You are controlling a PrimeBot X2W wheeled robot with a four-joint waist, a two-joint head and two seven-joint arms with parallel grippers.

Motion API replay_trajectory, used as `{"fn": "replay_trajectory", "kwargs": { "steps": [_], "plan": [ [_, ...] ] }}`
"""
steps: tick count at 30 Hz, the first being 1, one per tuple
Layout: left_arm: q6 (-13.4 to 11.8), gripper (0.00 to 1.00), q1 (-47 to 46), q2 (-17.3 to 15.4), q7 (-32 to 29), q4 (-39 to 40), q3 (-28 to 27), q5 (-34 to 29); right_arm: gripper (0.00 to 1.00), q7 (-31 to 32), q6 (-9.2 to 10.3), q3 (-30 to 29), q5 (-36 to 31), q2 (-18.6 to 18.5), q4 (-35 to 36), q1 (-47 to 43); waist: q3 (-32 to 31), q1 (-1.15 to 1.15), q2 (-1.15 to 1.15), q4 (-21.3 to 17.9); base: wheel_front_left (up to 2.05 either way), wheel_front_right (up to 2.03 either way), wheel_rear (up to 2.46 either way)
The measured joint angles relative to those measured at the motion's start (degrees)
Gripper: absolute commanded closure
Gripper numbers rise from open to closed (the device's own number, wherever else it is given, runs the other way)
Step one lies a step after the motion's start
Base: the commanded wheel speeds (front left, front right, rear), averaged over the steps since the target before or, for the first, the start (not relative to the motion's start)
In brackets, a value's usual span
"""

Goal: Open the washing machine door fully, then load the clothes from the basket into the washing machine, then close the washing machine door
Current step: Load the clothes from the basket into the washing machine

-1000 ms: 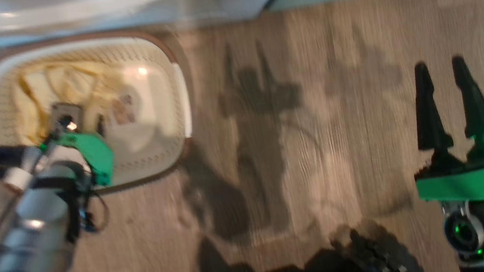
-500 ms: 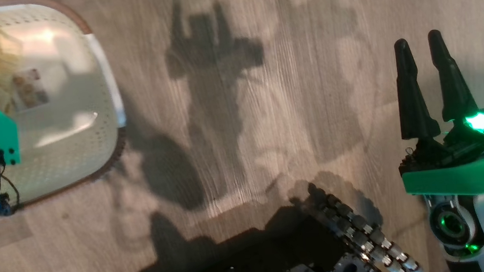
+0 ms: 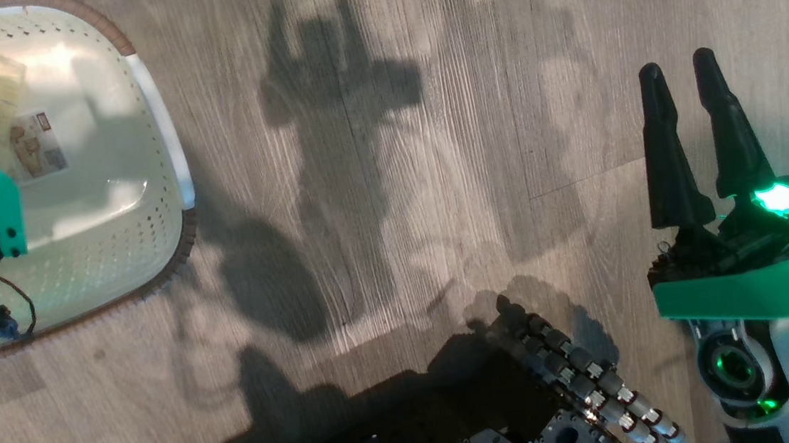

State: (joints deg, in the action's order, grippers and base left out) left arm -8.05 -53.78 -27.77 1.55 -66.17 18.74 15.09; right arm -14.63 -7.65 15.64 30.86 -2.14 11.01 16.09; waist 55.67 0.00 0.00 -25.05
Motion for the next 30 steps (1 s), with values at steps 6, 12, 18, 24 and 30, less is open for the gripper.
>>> {"fn": "replay_trajectory", "kwargs": {
  "steps": [6, 12, 18, 24, 30],
  "plan": [
    [0.4, 1.0, 1.7, 2.2, 5.2, 1.3, -0.1, 1.5, 0.0, 0.0, 0.0, -1.0, -0.7, 0.0, -0.8, 0.6, -1.6, 0.0, 0.0, 0.7, 0.0, 0.0, 0.0],
    [1.3, 1.0, 5.8, 6.7, 11.6, 5.6, 0.5, 2.0, 0.0, 0.0, 0.0, -5.1, -4.1, 0.0, -1.5, 0.6, -5.1, 0.0, 0.0, 3.9, 0.0, 0.0, 0.0],
    [0.8, 1.0, 12.6, 10.9, 12.8, 14.7, 0.3, 3.1, 0.0, 0.0, 0.0, -8.3, -9.1, 0.0, -2.2, -0.8, -10.3, 0.0, 0.0, 7.8, 0.0, 0.0, 0.0],
    [-0.6, 1.0, 21.8, 12.9, 12.8, 30.9, -2.0, 2.2, 0.0, 0.0, 0.0, -10.3, -13.0, 0.0, -3.3, -4.2, -16.1, -0.01, 0.0, 11.7, 0.0, 0.0, 0.0],
    [-1.9, 1.0, 31.5, 15.8, 12.8, 45.3, -4.9, 1.3, 0.0, 0.0, 0.0, -11.3, -15.7, 0.0, -4.8, -7.1, -22.3, -0.01, 0.0, 15.2, 0.0, 0.0, 0.0]
  ]
}}
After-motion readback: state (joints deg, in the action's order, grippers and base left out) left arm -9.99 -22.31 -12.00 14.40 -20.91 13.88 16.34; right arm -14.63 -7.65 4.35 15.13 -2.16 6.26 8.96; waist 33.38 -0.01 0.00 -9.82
